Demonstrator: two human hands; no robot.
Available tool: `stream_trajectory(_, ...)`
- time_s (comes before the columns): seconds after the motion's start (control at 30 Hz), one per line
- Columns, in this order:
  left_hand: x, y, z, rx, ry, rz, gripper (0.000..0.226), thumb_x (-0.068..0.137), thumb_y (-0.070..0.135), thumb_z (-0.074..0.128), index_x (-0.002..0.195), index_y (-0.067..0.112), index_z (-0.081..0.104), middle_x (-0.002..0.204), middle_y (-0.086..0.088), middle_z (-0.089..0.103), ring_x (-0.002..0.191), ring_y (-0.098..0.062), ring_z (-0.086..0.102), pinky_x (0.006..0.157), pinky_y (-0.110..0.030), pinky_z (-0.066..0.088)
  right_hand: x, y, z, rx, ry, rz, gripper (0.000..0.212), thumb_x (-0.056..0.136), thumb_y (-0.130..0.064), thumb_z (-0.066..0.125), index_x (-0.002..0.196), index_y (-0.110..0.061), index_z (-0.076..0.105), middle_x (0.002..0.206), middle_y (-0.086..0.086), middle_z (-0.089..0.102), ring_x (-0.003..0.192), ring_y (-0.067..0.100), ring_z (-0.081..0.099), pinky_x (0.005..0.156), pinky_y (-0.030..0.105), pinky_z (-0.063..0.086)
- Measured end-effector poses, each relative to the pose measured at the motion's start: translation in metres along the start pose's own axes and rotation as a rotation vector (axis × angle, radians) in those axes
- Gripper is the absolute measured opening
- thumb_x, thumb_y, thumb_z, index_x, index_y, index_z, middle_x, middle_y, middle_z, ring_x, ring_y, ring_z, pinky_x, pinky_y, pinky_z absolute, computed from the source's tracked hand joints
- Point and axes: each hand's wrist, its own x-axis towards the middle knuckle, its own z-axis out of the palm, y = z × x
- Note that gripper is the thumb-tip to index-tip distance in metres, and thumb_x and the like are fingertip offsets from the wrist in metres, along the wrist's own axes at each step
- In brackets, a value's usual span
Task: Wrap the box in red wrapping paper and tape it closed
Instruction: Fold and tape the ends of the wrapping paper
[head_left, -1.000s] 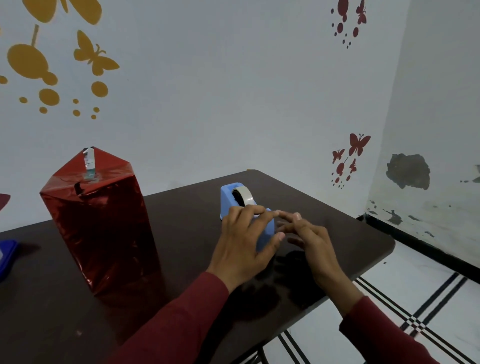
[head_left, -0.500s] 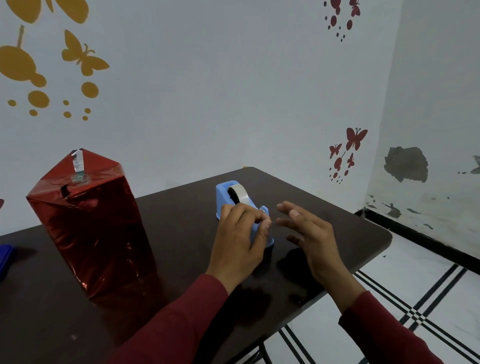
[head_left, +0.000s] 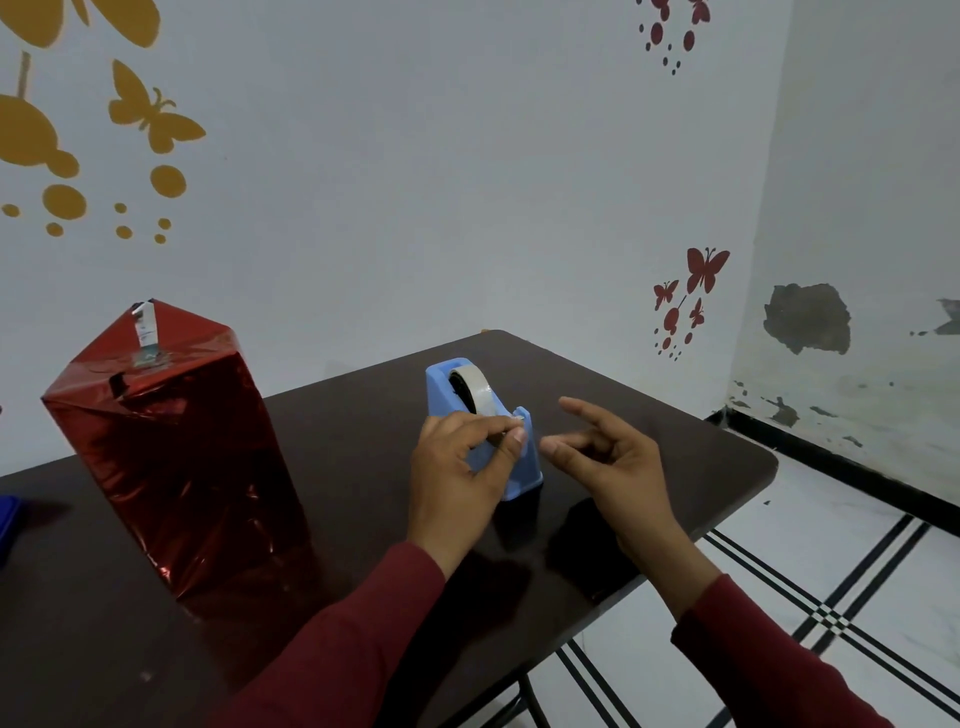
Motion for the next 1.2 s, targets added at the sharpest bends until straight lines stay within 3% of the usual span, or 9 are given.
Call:
stream_trajectory(0.2,0.008,0.007,-0.008,-0.098,0.100,-0.113,0.038,0.089,0.027,0.080,0.121,0.044,0.069,0.089,0.014,0.064,0.082,-0.008,0.056,0.073,-0.017,0.046,0.003,-0.004,-0.001,0.021,0.064,0.080,0.052,0.084,-0.004,0.081,0.133,-0.015,0.066,0.088,0.005,0.081,0.088,0.010,0.077,0.078,0.022,0.060)
stream_trajectory(0.33,0.013,0.018,-0.029,-0.118,0.090,-0.073,0.034,0.088,0.012,0.080,0.118,0.028,0.077,0.078,0.021,0.057,0.066,-0.007,0.050,0.065,-0.019,0.044,0.004,-0.022,0.012,0.060,0.036,0.063,0.051,0.087,-0.006,0.079,0.134,-0.016,0.064,0.091,0.006,0.081,0.084,0.007,0.076,0.070,0.015,0.055)
stream_trajectory(0.5,0.028,0.042,-0.094,-0.076,0.137,0.020,0.030,0.088,0.010,0.079,0.106,0.034,0.077,0.085,0.012,0.067,0.069,-0.015,0.060,0.065,-0.022,0.049,0.016,-0.061,0.059,0.084,-0.075,0.019,0.048,0.088,-0.006,0.079,0.133,-0.016,0.065,0.094,0.011,0.080,0.068,0.010,0.070,0.068,0.017,0.053)
stream_trajectory(0.7,0.040,0.067,-0.193,0.153,0.235,0.119,0.025,0.087,0.011,0.079,0.107,0.025,0.078,0.085,0.009,0.068,0.067,-0.018,0.059,0.063,-0.018,0.046,0.031,-0.098,0.135,0.080,-0.202,-0.084,0.055,0.089,-0.009,0.080,0.138,-0.023,0.061,0.105,-0.006,0.080,0.060,0.010,0.066,0.060,0.015,0.052)
stream_trajectory(0.83,0.041,0.064,-0.267,0.419,0.233,0.171,0.049,0.078,0.032,0.082,0.125,0.033,0.069,0.101,0.016,0.064,0.089,-0.013,0.058,0.075,-0.022,0.047,0.047,-0.110,0.184,-0.030,-0.273,-0.158,0.074,0.087,-0.024,0.083,0.150,-0.035,0.046,0.124,-0.023,0.071,0.075,0.008,0.075,0.078,0.017,0.052)
stream_trajectory(0.93,0.039,0.055,-0.309,0.577,-0.014,0.012,0.096,0.066,0.048,0.091,0.147,0.048,0.040,0.129,0.016,0.044,0.120,-0.009,0.040,0.097,-0.026,0.041,0.055,-0.114,0.219,-0.100,-0.345,-0.137,0.089,0.087,-0.033,0.082,0.158,-0.039,0.028,0.142,-0.025,0.056,0.089,-0.006,0.070,0.084,0.016,0.047)
stream_trajectory(1.0,0.041,0.049,-0.322,0.741,-0.159,-0.063,0.108,0.061,0.058,0.092,0.150,0.054,0.030,0.135,0.017,0.037,0.127,-0.009,0.032,0.102,-0.035,0.038,0.061,-0.114,0.238,-0.101,-0.387,-0.070,0.094,0.088,-0.034,0.080,0.161,-0.038,0.020,0.151,-0.018,0.050,0.103,0.000,0.066,0.094,0.025,0.046)
stream_trajectory(1.1,0.050,0.036,-0.327,0.872,-0.270,-0.078,0.090,0.066,0.066,0.084,0.145,0.050,0.043,0.128,0.020,0.046,0.120,-0.007,0.035,0.103,-0.039,0.037,0.069,-0.108,0.259,-0.068,-0.419,0.069,0.094,0.089,-0.030,0.078,0.161,-0.037,0.019,0.157,-0.009,0.047,0.118,0.014,0.061,0.107,0.042,0.049)
stream_trajectory(1.2,0.061,0.026,-0.322,0.776,-0.249,-0.029,0.049,0.079,0.056,0.081,0.124,0.043,0.066,0.106,0.020,0.060,0.103,-0.007,0.050,0.094,-0.042,0.048,0.073,-0.104,0.271,0.027,-0.459,0.217,0.091,0.091,-0.017,0.074,0.161,-0.036,0.020,0.157,-0.005,0.047,0.116,0.014,0.061,0.085,0.034,0.054)
